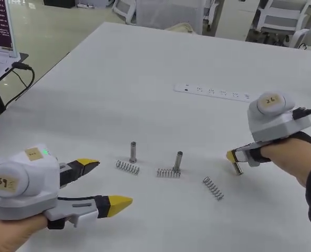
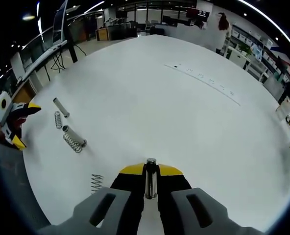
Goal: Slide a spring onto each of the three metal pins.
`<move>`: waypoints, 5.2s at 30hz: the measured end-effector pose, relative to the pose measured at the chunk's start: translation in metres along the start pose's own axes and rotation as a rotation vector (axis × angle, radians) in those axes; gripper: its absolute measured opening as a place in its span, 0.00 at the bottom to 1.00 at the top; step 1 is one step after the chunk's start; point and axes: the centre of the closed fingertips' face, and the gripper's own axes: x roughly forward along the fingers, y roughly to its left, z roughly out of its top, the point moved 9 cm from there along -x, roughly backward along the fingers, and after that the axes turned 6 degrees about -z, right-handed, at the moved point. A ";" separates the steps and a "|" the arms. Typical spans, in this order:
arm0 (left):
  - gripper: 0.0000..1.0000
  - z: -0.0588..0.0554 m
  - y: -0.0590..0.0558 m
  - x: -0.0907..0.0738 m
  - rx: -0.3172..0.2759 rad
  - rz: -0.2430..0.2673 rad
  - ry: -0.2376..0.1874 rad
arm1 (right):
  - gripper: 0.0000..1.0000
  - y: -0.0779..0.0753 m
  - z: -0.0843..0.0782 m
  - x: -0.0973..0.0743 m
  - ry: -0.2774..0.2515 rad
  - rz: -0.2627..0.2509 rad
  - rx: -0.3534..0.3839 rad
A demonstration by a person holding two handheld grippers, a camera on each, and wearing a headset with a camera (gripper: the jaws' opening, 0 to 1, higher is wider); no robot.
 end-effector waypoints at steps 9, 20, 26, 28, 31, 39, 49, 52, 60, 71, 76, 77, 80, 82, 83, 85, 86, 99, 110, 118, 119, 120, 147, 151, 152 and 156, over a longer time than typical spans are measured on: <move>0.65 0.000 0.000 0.000 0.004 0.000 0.002 | 0.05 0.001 -0.005 -0.005 -0.008 0.001 0.011; 0.64 0.001 -0.001 0.000 0.009 -0.002 0.005 | 0.05 0.001 -0.008 -0.013 -0.024 -0.003 0.007; 0.64 0.001 -0.002 -0.001 0.011 -0.004 0.005 | 0.05 0.002 -0.010 -0.017 -0.030 -0.005 0.009; 0.64 0.002 -0.002 -0.001 0.011 -0.004 0.004 | 0.05 0.002 -0.011 -0.019 -0.033 -0.005 0.012; 0.64 0.002 -0.002 -0.001 0.012 -0.004 0.006 | 0.05 0.003 -0.012 -0.021 -0.038 -0.005 0.017; 0.64 0.003 -0.003 -0.001 0.014 -0.005 0.004 | 0.05 0.002 -0.014 -0.024 -0.044 -0.006 0.021; 0.64 0.003 -0.003 -0.001 0.018 -0.003 0.005 | 0.05 0.003 -0.018 -0.028 -0.055 -0.004 0.032; 0.64 0.003 -0.003 -0.002 0.019 -0.003 0.005 | 0.05 0.004 -0.019 -0.029 -0.057 -0.003 0.035; 0.64 0.004 -0.004 -0.003 0.022 -0.001 0.005 | 0.05 0.002 -0.023 -0.032 -0.067 -0.005 0.042; 0.64 0.004 -0.004 -0.003 0.023 -0.001 0.011 | 0.05 0.002 -0.026 -0.033 -0.072 -0.004 0.048; 0.64 0.004 -0.004 -0.003 0.024 -0.001 0.013 | 0.06 0.002 -0.028 -0.035 -0.075 -0.003 0.057; 0.64 0.003 -0.004 -0.003 0.024 -0.001 0.015 | 0.06 0.002 -0.028 -0.036 -0.074 -0.003 0.055; 0.64 0.003 -0.004 -0.003 0.024 -0.003 0.014 | 0.06 0.002 -0.029 -0.037 -0.074 -0.003 0.057; 0.64 0.003 -0.004 -0.003 0.023 -0.003 0.015 | 0.06 0.003 -0.030 -0.038 -0.074 -0.004 0.059; 0.64 0.003 -0.004 -0.003 0.023 -0.003 0.015 | 0.06 0.003 -0.030 -0.038 -0.075 -0.003 0.059; 0.64 0.003 -0.004 -0.003 0.022 -0.003 0.016 | 0.06 0.003 -0.031 -0.039 -0.072 -0.002 0.057; 0.64 0.003 -0.004 -0.003 0.022 -0.003 0.016 | 0.06 0.003 -0.031 -0.039 -0.072 -0.004 0.053; 0.64 0.002 -0.005 -0.002 0.024 -0.008 0.022 | 0.06 0.003 -0.036 -0.039 -0.055 -0.010 0.034; 0.64 0.003 -0.005 -0.002 0.023 -0.009 0.022 | 0.06 0.003 -0.037 -0.039 -0.051 -0.007 0.030; 0.64 0.002 -0.005 -0.002 0.023 -0.008 0.020 | 0.09 0.005 -0.038 -0.039 -0.056 0.001 0.021; 0.64 0.002 -0.005 -0.002 0.022 -0.008 0.020 | 0.10 0.005 -0.038 -0.038 -0.055 0.002 0.021; 0.64 0.002 -0.005 -0.002 0.022 -0.008 0.020 | 0.11 0.005 -0.038 -0.038 -0.056 0.000 0.020; 0.64 0.002 -0.004 -0.001 0.022 -0.009 0.025 | 0.35 0.004 -0.040 -0.036 -0.073 0.005 0.005; 0.64 0.002 -0.005 -0.001 0.024 -0.010 0.028 | 0.37 0.002 -0.040 -0.037 -0.075 0.003 0.007; 0.64 0.002 -0.005 -0.002 0.023 -0.011 0.028 | 0.37 0.002 -0.041 -0.038 -0.076 0.004 0.008; 0.64 0.001 -0.005 -0.002 0.021 -0.012 0.029 | 0.39 0.000 -0.045 -0.040 -0.079 -0.003 0.013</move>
